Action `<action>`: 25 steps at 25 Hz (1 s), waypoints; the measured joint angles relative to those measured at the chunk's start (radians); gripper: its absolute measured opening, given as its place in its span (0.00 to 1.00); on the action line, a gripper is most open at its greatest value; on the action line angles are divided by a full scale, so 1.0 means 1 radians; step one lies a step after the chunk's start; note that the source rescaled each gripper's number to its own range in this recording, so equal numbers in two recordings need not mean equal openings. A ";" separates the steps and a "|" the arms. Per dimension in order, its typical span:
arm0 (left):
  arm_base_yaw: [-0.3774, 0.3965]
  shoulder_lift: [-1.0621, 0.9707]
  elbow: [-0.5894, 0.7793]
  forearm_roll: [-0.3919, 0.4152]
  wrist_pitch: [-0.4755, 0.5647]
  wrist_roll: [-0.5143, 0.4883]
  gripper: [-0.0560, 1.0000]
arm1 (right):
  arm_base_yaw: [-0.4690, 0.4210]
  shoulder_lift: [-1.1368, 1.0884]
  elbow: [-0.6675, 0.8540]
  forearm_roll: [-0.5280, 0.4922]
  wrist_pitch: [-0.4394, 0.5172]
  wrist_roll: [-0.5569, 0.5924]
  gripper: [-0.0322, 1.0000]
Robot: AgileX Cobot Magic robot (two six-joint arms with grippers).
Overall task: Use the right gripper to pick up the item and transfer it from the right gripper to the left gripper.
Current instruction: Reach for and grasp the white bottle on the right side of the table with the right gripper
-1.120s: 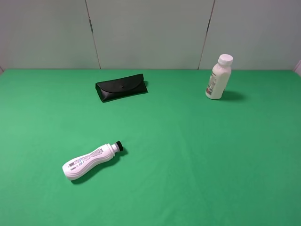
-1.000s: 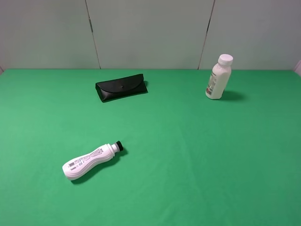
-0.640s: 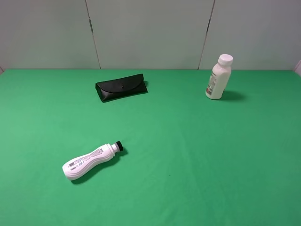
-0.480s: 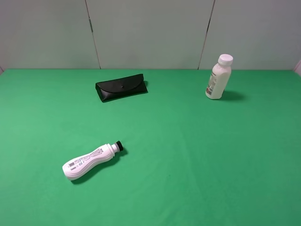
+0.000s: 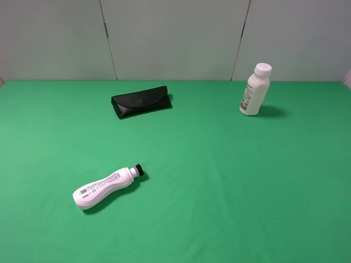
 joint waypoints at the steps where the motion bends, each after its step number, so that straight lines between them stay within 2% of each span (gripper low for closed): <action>1: 0.000 0.000 0.000 0.000 0.000 0.000 0.77 | 0.000 0.000 0.000 0.000 0.000 0.000 1.00; 17: 0.000 0.000 0.000 0.000 0.000 0.000 0.77 | 0.000 0.010 -0.001 0.007 -0.001 -0.006 1.00; 21: 0.000 0.000 0.000 0.000 0.000 0.000 0.77 | 0.000 0.167 -0.064 0.007 -0.003 -0.011 1.00; 25: 0.000 0.000 0.000 0.000 0.000 0.000 0.77 | 0.000 0.425 -0.175 0.007 -0.016 -0.008 1.00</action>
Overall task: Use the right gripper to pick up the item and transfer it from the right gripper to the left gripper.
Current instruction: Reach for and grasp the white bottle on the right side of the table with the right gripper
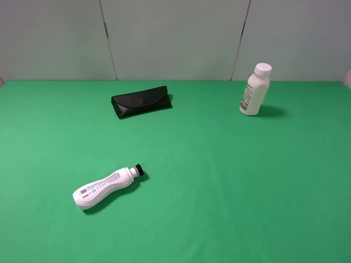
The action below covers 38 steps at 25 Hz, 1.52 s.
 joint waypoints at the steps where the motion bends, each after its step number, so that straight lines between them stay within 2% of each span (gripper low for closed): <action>1: 0.000 0.000 0.000 0.000 0.000 0.000 0.77 | 0.000 0.066 -0.031 -0.001 -0.009 0.000 1.00; 6: 0.000 0.000 0.000 0.000 0.000 0.000 0.77 | 0.000 0.384 -0.194 0.000 -0.024 -0.001 1.00; 9: 0.000 0.000 0.000 0.000 0.000 0.000 0.77 | 0.000 0.548 -0.298 0.035 -0.026 -0.014 1.00; 12: 0.000 0.000 0.000 0.000 0.000 0.000 0.77 | 0.001 0.689 -0.387 0.083 -0.027 -0.021 1.00; 16: 0.000 0.000 0.000 0.000 0.000 0.000 0.77 | 0.032 0.845 -0.496 0.091 -0.027 -0.023 1.00; 26: 0.000 0.000 0.000 0.000 0.000 0.000 0.77 | 0.129 1.125 -0.709 0.091 0.012 -0.029 1.00; 38: 0.000 0.000 0.000 0.000 0.000 0.000 0.77 | 0.175 1.353 -0.918 0.112 0.059 -0.015 1.00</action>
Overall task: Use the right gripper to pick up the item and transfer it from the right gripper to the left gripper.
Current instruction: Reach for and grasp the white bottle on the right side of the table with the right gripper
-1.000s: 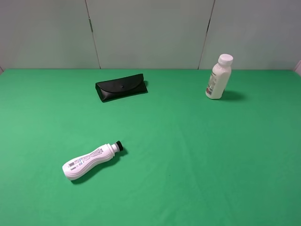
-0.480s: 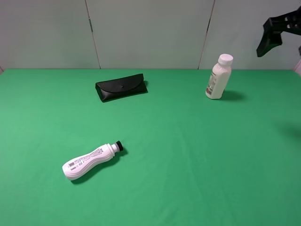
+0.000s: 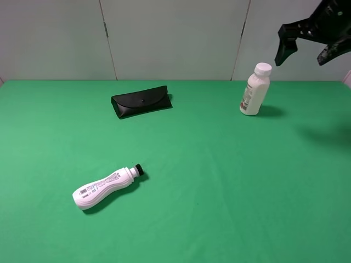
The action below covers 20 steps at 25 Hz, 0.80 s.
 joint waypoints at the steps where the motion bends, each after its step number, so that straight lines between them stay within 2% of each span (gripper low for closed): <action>1: 0.000 0.000 0.000 0.000 0.000 0.000 0.77 | 0.007 0.015 -0.023 0.008 0.000 0.000 1.00; 10: 0.000 0.000 0.000 0.000 0.000 0.000 0.77 | 0.033 0.154 -0.180 0.022 0.011 0.000 1.00; 20: 0.000 0.000 0.000 0.000 0.000 0.000 0.77 | 0.037 0.231 -0.222 0.025 0.002 0.019 1.00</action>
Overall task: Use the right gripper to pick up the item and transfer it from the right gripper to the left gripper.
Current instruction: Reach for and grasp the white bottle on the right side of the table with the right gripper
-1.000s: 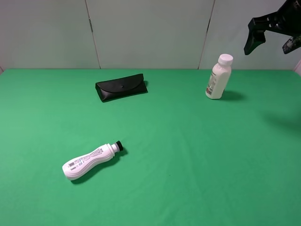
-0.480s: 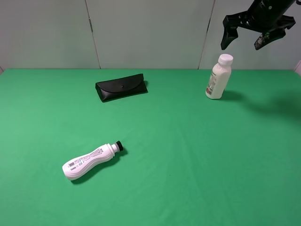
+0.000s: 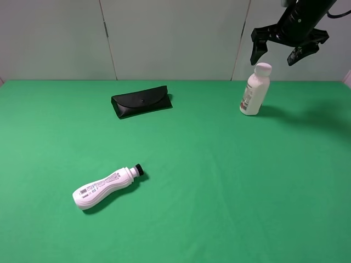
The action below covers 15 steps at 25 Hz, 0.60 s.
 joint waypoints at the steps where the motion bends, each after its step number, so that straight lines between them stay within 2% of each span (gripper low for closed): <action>1: 0.000 0.000 0.000 0.000 0.000 0.000 0.77 | 0.002 0.007 0.000 0.002 -0.006 0.001 1.00; 15: 0.000 0.000 0.000 0.000 0.000 0.000 0.77 | 0.012 0.070 -0.002 0.003 -0.042 0.003 1.00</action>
